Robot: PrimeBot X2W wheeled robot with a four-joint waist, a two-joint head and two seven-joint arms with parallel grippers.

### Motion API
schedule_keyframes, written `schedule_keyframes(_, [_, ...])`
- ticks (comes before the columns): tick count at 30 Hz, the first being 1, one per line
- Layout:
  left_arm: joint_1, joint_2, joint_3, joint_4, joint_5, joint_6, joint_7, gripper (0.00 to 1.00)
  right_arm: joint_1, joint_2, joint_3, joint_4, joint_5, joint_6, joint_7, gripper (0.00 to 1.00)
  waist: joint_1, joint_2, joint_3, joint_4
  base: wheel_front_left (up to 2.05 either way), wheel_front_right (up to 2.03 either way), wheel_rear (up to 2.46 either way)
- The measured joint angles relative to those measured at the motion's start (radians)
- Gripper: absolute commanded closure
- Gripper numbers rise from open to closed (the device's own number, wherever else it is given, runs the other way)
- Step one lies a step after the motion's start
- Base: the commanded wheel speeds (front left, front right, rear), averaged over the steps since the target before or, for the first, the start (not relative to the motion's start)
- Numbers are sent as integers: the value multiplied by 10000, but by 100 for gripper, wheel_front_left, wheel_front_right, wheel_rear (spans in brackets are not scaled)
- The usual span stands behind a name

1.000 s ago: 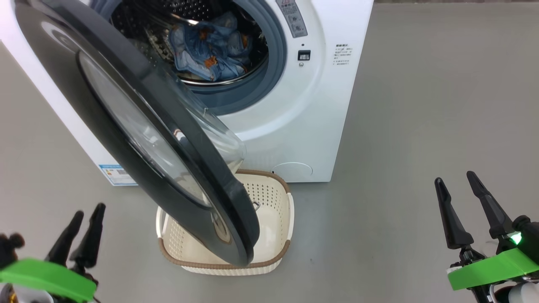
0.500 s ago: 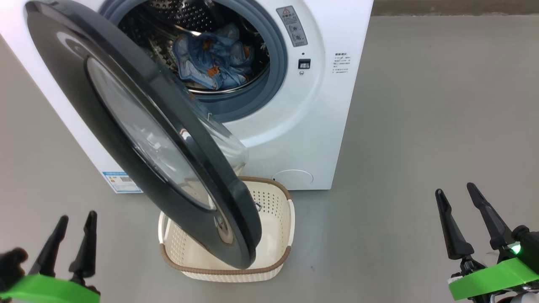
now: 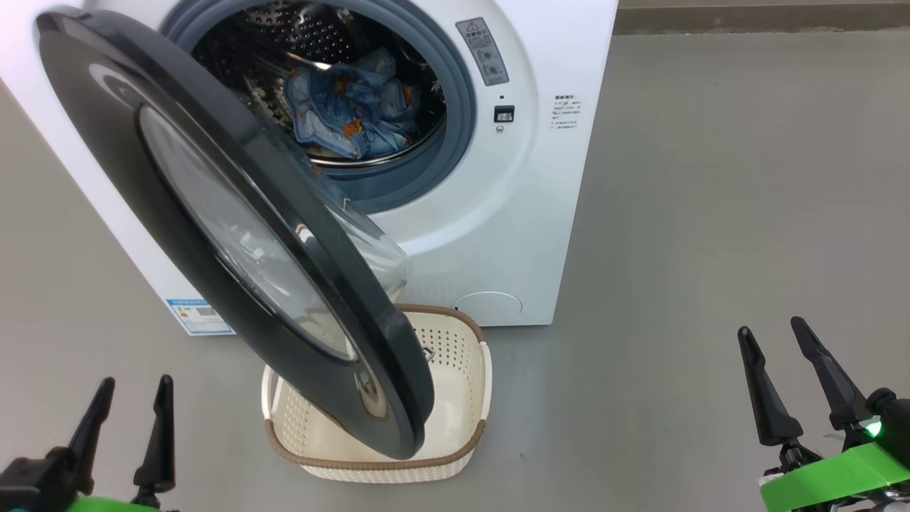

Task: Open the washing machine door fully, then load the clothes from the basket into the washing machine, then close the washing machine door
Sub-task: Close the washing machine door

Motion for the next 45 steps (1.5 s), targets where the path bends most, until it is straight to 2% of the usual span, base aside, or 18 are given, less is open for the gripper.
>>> schedule_keyframes(8, [308, -617, 499, -305, 1080, 0, -2, 0, 0, 33, -73, 40, 0, -2, 0, 0, 1, -1, 34, -73, 0, 0, 0])
schedule_keyframes(16, [545, -918, 700, -311, 1398, 0, -2, 0, 0, 69, -100, 63, 0, -2, 0, 0, 1, -1, 136, -125, 0, 0, 0])
schedule_keyframes(45, [539, -1081, 729, -332, 1599, 0, -2, 0, -9, 132, -163, 75, -2, 0, 0, 0, 1, 0, 303, 15, 0, 0, 0])
